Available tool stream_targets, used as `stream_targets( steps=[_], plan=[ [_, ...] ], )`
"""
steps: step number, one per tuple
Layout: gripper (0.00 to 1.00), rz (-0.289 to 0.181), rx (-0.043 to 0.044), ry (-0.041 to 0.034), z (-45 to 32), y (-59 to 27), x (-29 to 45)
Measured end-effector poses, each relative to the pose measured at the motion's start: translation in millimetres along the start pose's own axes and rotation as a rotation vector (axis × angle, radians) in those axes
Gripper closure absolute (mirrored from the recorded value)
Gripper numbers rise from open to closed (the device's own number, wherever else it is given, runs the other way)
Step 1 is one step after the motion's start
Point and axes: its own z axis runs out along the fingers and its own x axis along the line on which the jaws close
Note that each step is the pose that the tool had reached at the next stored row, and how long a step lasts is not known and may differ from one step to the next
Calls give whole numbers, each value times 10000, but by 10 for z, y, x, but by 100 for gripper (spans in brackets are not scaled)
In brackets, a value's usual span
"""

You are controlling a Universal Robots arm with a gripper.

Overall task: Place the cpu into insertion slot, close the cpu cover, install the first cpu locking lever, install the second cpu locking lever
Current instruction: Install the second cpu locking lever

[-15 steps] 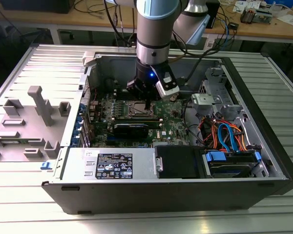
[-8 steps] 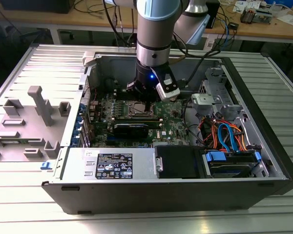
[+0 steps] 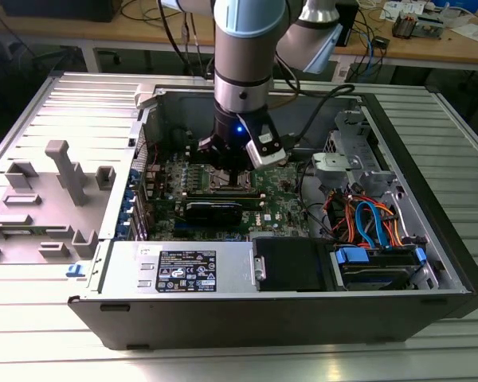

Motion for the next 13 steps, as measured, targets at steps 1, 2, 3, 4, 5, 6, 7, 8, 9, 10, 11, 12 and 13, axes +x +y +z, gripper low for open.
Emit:
stream_targets(
  steps=[1,2,3,4,5,6,7,8,9,10,11,12,13],
  plan=[
    [89,-1,-1,7,6,-4,12],
    [89,-5,0,15,11,-5,24],
    [89,-13,1,33,24,-6,41],
    [89,-25,2,52,49,-7,64],
    [89,-29,2,57,62,-8,74],
    [89,-36,3,60,79,-9,83],
    [89,-44,2,64,100,-10,92],
    [89,-49,2,68,114,-10,98],
    [89,-54,2,73,129,-11,105],
    [89,-59,1,78,142,-12,112],
    [89,-65,-1,83,156,-13,120],
    [89,-68,-4,85,168,-13,127],
    [89,-70,-9,100,179,-16,130]
  ],
)
